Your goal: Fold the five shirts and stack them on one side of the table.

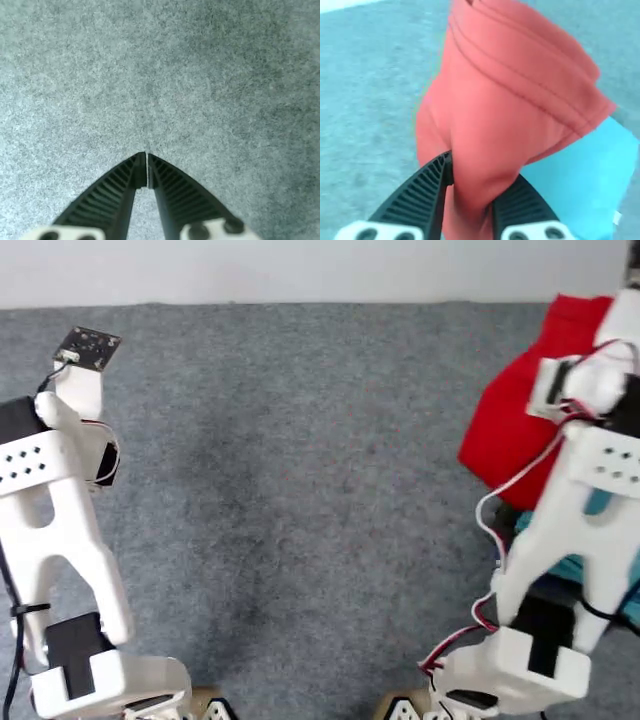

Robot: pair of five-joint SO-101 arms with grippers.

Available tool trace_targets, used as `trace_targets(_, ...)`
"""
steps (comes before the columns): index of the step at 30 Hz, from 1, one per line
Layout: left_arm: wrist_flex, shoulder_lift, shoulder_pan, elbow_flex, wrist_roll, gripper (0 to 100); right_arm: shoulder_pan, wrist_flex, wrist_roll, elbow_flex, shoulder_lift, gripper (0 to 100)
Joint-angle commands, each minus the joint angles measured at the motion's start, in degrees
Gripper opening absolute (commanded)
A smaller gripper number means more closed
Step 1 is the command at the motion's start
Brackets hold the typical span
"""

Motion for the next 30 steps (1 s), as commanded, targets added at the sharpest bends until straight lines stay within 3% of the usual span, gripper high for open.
trace_targets(1,-1.41,-2.37,-0.26,-0.31,-0.53,1,2.59,2.33,1.14,3.69,-3.65,0.9)
trace_targets(11,-1.41,-2.37,-0.26,-0.22,-0.53,1,8.48,2.15,1.49,13.36,-5.93,0.9)
trace_targets(16,-1.41,-2.37,-0.26,-0.22,-0.53,1,12.35,1.8,5.45,14.33,-5.85,0.9)
trace_targets(27,-1.23,-2.46,-0.26,-0.13,-0.53,1,20.26,-13.58,16.44,19.69,3.47,1.7)
trace_targets(30,-1.23,-2.46,-0.26,-0.13,-0.53,1,21.67,-15.52,18.02,19.34,7.52,9.0)
